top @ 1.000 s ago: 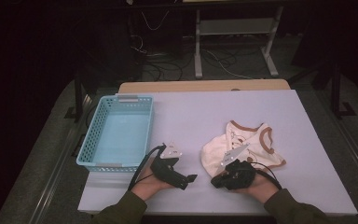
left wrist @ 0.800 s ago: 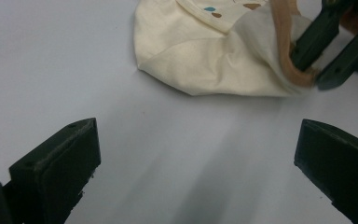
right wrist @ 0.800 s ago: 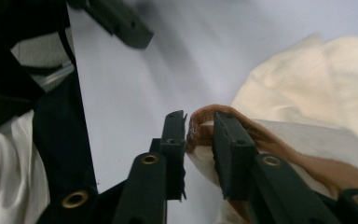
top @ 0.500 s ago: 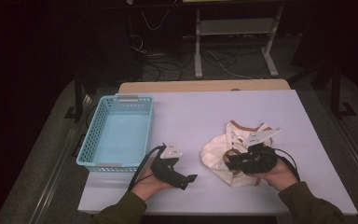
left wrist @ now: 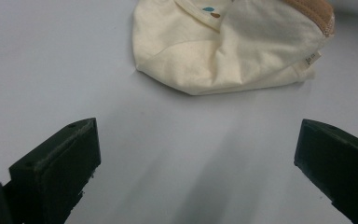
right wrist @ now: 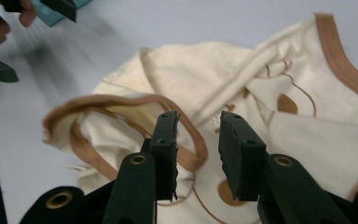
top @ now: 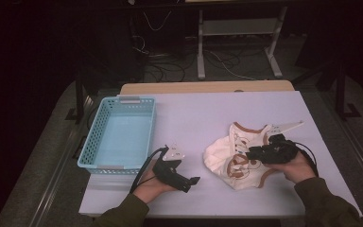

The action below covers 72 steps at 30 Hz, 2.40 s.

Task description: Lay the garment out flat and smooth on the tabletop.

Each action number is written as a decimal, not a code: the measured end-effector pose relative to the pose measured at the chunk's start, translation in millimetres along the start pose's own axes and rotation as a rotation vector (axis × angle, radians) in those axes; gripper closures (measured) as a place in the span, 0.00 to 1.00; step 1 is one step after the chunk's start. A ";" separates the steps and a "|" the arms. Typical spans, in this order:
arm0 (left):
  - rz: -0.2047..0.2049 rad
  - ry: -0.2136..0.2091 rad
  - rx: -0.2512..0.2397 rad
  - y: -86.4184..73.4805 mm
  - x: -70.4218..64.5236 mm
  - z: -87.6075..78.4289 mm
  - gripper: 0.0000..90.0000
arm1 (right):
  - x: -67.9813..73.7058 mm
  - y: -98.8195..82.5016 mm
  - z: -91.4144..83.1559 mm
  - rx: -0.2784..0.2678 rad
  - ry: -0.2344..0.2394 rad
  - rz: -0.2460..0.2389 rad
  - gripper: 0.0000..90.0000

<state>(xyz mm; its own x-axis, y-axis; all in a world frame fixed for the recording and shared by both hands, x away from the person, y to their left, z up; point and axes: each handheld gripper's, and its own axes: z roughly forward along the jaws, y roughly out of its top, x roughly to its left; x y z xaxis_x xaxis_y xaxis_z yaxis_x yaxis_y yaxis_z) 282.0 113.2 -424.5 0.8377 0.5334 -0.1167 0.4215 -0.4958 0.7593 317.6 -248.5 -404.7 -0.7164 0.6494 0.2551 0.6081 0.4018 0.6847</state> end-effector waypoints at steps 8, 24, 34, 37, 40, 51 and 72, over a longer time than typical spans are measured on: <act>-0.002 0.000 0.000 0.0 -0.4 0.3 0.00 | -7.0 -13.9 7.6 0.063 0.008 0.011 0.72; 0.007 -0.002 0.009 0.3 -0.5 -0.1 0.00 | -2.8 -16.9 28.0 0.163 0.058 -0.022 0.94; 0.000 -0.004 0.003 0.1 -1.5 1.5 0.00 | -2.3 -9.8 24.6 0.100 0.035 -0.034 0.96; 0.001 -0.004 0.004 0.0 -1.3 1.9 0.00 | -3.4 -6.0 22.9 0.068 0.030 -0.033 0.96; 0.001 -0.004 0.005 0.0 -1.5 2.1 0.00 | -2.6 0.1 21.8 0.042 0.022 -0.034 0.96; 0.009 -0.004 0.010 0.3 -0.6 0.6 0.00 | 6.3 26.1 29.4 -0.042 0.028 -0.059 0.96; 0.011 -0.004 0.007 0.1 -0.3 0.0 0.00 | 36.6 68.2 64.5 -0.082 0.095 -0.139 0.96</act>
<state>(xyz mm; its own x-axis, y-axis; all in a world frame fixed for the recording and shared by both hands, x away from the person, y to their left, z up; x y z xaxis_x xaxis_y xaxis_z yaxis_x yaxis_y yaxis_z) 281.8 112.9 -424.4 0.8436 0.5253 -0.1112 0.4150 -0.5065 0.7558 354.9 -155.7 -392.7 -0.8233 0.5254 0.2147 0.4735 0.4272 0.7702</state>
